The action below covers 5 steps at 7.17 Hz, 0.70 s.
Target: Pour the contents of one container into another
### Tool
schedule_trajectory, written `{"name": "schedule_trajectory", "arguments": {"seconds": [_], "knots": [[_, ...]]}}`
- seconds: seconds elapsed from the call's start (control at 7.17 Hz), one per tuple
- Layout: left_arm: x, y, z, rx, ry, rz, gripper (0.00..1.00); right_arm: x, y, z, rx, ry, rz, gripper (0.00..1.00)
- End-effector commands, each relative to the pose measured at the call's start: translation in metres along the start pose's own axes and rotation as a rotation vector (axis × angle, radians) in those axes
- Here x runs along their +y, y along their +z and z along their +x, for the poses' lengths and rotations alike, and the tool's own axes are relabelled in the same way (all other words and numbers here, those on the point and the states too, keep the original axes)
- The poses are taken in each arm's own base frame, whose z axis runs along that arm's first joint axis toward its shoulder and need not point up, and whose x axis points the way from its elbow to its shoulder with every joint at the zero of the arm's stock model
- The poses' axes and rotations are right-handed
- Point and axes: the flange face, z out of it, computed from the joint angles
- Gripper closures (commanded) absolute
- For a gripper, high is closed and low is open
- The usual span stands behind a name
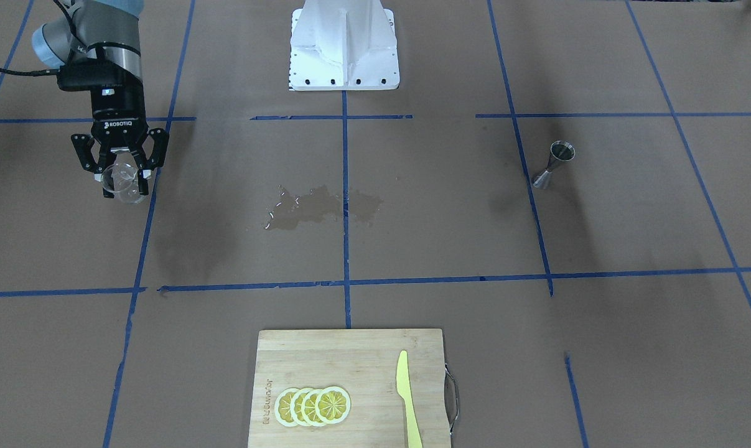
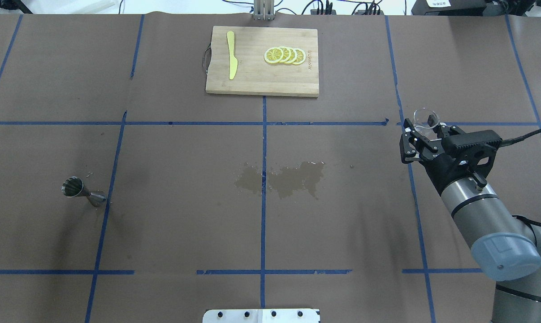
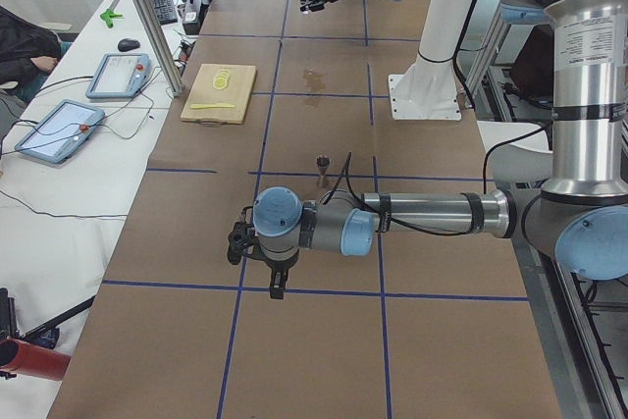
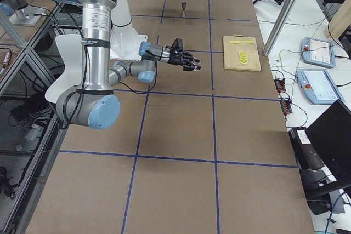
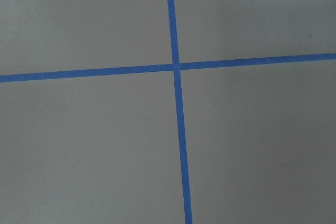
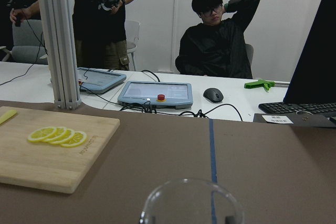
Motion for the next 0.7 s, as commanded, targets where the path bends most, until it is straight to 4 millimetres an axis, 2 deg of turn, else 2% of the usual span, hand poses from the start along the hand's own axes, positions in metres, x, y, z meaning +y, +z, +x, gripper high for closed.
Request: {"name": "schedule_trajectory", "arguments": {"seconds": [0.0, 0.14, 0.28, 0.56], "knots": [[-0.002, -0.002, 0.002, 0.0, 0.005, 0.005, 0.0, 0.068, 0.024, 0.063, 0.0, 0.047, 0.039, 1.0], [-0.002, -0.002, 0.002, 0.0, 0.006, 0.006, 0.0, 0.086, 0.028, 0.079, 0.021, 0.03, 0.052, 1.0], [-0.003, -0.002, 0.003, 0.0, 0.01, 0.008, 0.0, 0.095, 0.024, 0.077, 0.02, 0.02, 0.058, 1.0], [-0.005, -0.003, 0.004, 0.0, 0.011, 0.01, 0.0, 0.109, 0.01, 0.054, -0.005, 0.021, 0.066, 1.0]]}}
